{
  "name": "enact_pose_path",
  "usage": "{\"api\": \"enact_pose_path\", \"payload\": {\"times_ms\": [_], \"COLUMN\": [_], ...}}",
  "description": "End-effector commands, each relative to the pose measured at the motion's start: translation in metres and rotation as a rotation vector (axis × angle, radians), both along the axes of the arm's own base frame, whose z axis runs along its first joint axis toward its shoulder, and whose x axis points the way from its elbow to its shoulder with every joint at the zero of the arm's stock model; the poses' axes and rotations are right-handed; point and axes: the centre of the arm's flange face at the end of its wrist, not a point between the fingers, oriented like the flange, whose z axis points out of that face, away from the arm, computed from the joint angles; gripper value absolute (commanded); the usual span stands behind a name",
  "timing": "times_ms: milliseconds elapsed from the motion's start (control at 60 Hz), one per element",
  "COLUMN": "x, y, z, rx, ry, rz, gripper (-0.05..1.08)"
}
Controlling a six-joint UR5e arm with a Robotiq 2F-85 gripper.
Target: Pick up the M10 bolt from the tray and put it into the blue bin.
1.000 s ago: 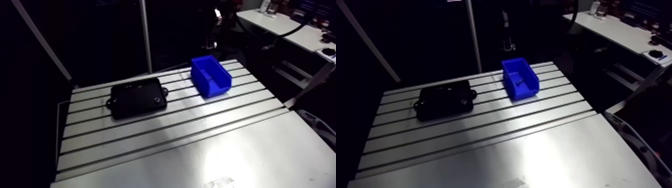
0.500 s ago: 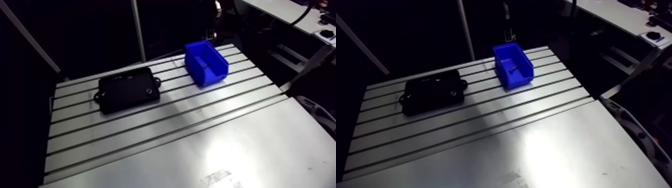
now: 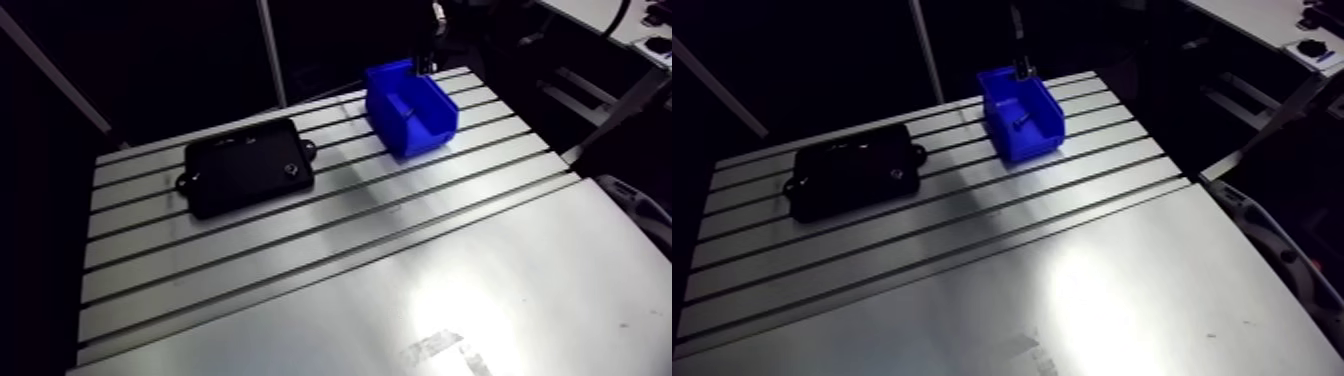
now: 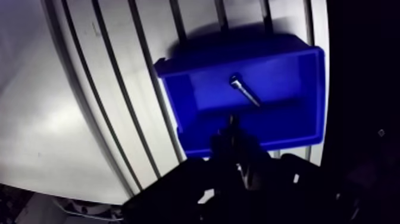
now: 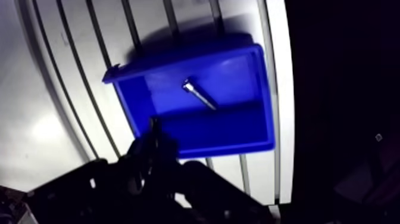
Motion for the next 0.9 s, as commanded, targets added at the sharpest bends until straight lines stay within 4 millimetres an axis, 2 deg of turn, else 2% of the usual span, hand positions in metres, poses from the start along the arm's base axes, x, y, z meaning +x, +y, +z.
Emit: {"api": "enact_pose_path", "payload": {"times_ms": [17, 317, 467, 900], "x": [-0.002, -0.004, -0.008, -0.004], "y": [0.001, 0.002, 0.005, 0.003], "z": [-0.015, -0.031, -0.047, -0.072], "rx": [-0.003, -0.006, 0.018, 0.027], "ry": [-0.015, -0.034, -0.04, -0.057], "rz": [-0.004, -0.011, -0.009, -0.007], "gripper": [1.06, 1.06, 1.05, 1.05]}}
